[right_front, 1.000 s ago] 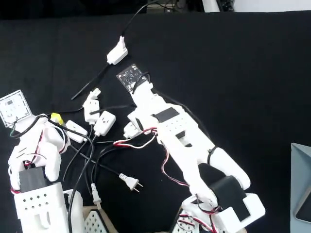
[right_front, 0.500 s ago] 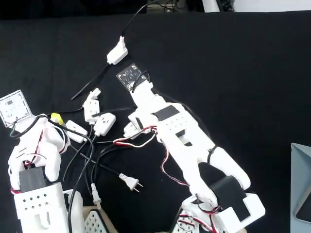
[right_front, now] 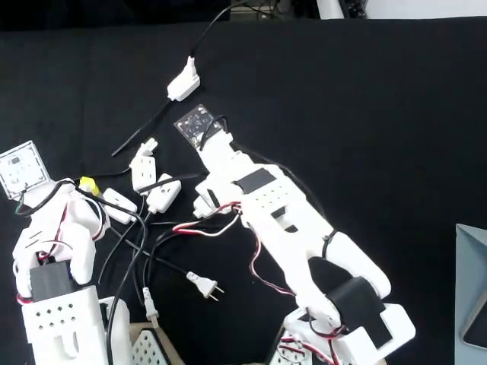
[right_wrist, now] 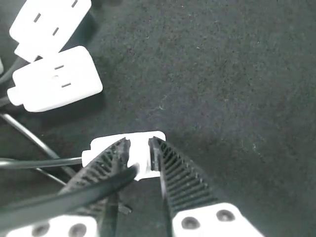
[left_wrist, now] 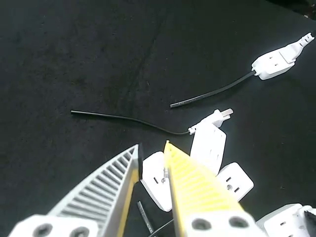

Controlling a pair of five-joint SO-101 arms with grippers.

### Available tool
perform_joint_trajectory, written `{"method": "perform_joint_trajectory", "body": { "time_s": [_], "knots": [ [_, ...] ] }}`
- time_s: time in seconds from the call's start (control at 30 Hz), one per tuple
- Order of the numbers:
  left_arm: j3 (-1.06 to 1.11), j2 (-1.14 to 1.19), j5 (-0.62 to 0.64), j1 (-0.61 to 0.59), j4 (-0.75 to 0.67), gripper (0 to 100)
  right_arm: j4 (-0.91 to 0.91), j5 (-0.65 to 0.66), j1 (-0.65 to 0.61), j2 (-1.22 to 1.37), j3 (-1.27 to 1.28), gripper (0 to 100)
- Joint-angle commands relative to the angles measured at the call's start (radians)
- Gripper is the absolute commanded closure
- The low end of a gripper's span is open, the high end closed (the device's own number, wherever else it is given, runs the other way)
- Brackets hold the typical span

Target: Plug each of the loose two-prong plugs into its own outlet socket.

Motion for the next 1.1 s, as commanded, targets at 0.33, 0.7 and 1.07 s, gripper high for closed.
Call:
{"method": "perform_joint_trajectory", "body": {
  "time_s": [0.33,0.7,1.07],
  "knots": [
    [-0.008,-0.012,0.005,-0.005,-0.021,90,-0.008,0.0,0.003,-0.104,0.082,98.6],
    [-0.008,-0.012,0.003,-0.005,-0.021,90,-0.044,0.009,0.063,-0.025,0.05,98.6],
    [-0.008,-0.012,0.003,-0.005,-0.021,90,-0.044,0.009,0.068,-0.015,0.054,98.6]
  ]
}}
